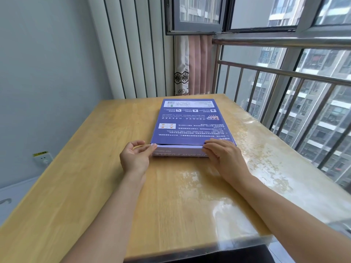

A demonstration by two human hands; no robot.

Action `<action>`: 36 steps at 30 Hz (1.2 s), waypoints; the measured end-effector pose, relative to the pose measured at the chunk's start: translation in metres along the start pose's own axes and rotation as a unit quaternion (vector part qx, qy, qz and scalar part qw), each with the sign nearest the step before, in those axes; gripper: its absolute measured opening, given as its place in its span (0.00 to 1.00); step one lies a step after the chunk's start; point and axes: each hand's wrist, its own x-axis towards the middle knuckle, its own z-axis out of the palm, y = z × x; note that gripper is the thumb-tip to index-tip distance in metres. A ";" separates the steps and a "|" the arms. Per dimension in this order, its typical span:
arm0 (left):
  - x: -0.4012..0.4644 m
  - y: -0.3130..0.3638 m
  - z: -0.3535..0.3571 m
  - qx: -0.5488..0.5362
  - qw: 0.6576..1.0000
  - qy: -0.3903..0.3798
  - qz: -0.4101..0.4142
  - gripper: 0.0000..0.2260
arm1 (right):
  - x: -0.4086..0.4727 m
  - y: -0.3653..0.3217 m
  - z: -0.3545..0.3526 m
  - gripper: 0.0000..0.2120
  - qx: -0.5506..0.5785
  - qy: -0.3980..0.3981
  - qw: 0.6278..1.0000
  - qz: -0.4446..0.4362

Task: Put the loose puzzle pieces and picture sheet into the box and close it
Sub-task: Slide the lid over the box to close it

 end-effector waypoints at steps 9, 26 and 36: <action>0.010 -0.010 0.000 0.095 0.993 -0.019 0.065 0.15 | 0.001 -0.001 0.006 0.03 0.042 0.029 0.997 0.061; 0.014 -0.011 -0.002 0.221 0.956 -0.097 0.164 0.17 | -0.003 0.049 -0.034 0.18 0.212 -0.075 0.914 0.339; 0.010 -0.008 -0.001 0.222 0.958 -0.072 0.164 0.18 | -0.004 0.043 -0.035 0.28 0.207 0.005 0.897 0.390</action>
